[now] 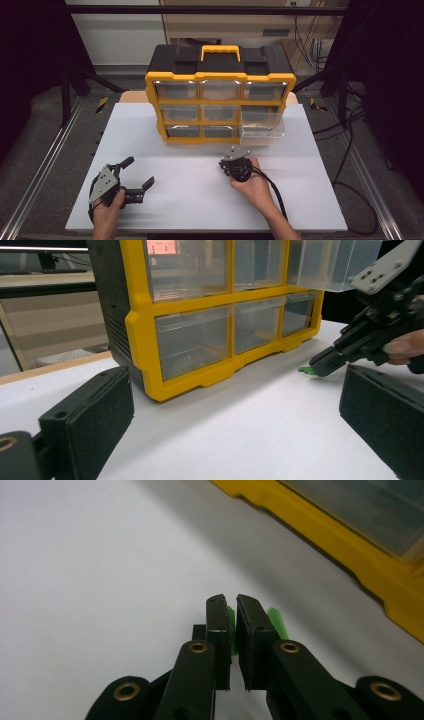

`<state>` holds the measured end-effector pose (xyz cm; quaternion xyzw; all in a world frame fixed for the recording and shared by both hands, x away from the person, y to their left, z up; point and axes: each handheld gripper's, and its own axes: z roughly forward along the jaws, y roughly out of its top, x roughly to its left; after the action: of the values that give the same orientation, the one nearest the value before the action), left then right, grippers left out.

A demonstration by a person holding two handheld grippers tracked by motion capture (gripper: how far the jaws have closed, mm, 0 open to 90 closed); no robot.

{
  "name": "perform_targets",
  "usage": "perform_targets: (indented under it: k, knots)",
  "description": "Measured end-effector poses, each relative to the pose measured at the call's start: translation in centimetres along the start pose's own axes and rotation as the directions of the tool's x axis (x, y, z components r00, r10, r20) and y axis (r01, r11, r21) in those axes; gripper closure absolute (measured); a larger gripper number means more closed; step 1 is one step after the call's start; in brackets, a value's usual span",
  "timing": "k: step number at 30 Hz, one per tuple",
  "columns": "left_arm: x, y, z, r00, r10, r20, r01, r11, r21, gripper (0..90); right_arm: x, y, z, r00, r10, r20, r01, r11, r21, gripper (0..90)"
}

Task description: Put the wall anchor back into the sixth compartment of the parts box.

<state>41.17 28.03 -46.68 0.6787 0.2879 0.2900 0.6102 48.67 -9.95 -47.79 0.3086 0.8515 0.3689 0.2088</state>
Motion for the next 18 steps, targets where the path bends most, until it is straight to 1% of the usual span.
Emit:
perform_targets:
  k: [2, 4, 6, 7, 8, 9, 12, 14, 16, 17, 18]
  knots:
    - [0.0, 0.0, 0.0, 1.0000, 0.000, 0.000, 0.000, 1.0000, 0.000, 0.8, 0.8, 0.3, -0.9, 0.9998, -0.018, 0.007, 0.019, 0.999, -0.028, 84.7]
    - [0.0, 0.0, 0.1, 1.0000, 0.001, 0.002, -0.001, 1.0000, 0.002, 0.8, 1.5, 0.6, -1.9, 0.9997, -0.024, 0.007, 0.024, 0.998, -0.061, 84.8]
    - [0.0, 0.0, 0.1, 1.0000, 0.001, 0.003, -0.001, 1.0000, 0.003, 0.8, 1.8, 1.0, -3.1, 0.9996, -0.024, 0.011, 0.025, 0.995, -0.097, 84.7]
    - [0.0, 0.0, 0.1, 1.0000, 0.002, 0.004, -0.002, 1.0000, 0.002, 0.8, 1.9, 1.1, -3.7, 0.9999, -0.015, 0.008, 0.016, 0.993, -0.118, 84.7]
    - [-0.1, 0.0, 0.1, 1.0000, 0.002, 0.003, -0.002, 1.0000, 0.002, 0.8, 1.9, 1.3, -4.4, 1.0000, -0.002, -0.005, 0.001, 0.988, -0.155, 84.7]
    - [-0.1, 0.0, 0.1, 1.0000, 0.002, 0.003, -0.002, 1.0000, 0.001, 0.8, 1.9, 1.5, -5.0, 1.0000, 0.003, -0.006, -0.004, 0.984, -0.178, 84.7]
    - [-0.1, 0.0, 0.1, 1.0000, 0.002, 0.004, -0.002, 1.0000, 0.003, 0.8, 1.6, 1.9, -6.9, 0.9997, 0.023, 0.000, -0.022, 0.972, -0.232, 84.8]
    - [-0.1, 0.0, 0.1, 1.0000, 0.002, 0.006, -0.002, 1.0000, 0.002, 0.8, 1.5, 2.0, -7.9, 0.9992, 0.040, -0.007, -0.040, 0.965, -0.261, 84.7]
    - [-0.1, 0.0, 0.1, 1.0000, 0.002, 0.007, -0.002, 1.0000, 0.002, 0.8, 1.4, 2.1, -9.1, 0.9980, 0.060, -0.017, -0.063, 0.953, -0.297, 84.7]
    - [-0.1, 0.0, 0.2, 1.0000, 0.001, 0.007, -0.001, 1.0000, 0.001, 0.8, 1.4, 2.1, -9.6, 0.9979, 0.064, -0.011, -0.065, 0.949, -0.309, 84.7]
    - [-0.1, 0.0, 0.2, 1.0000, 0.001, 0.008, -0.001, 1.0000, 0.002, 0.9, 1.4, 2.2, -10.0, 0.9982, 0.059, -0.001, -0.056, 0.945, -0.323, 84.7]
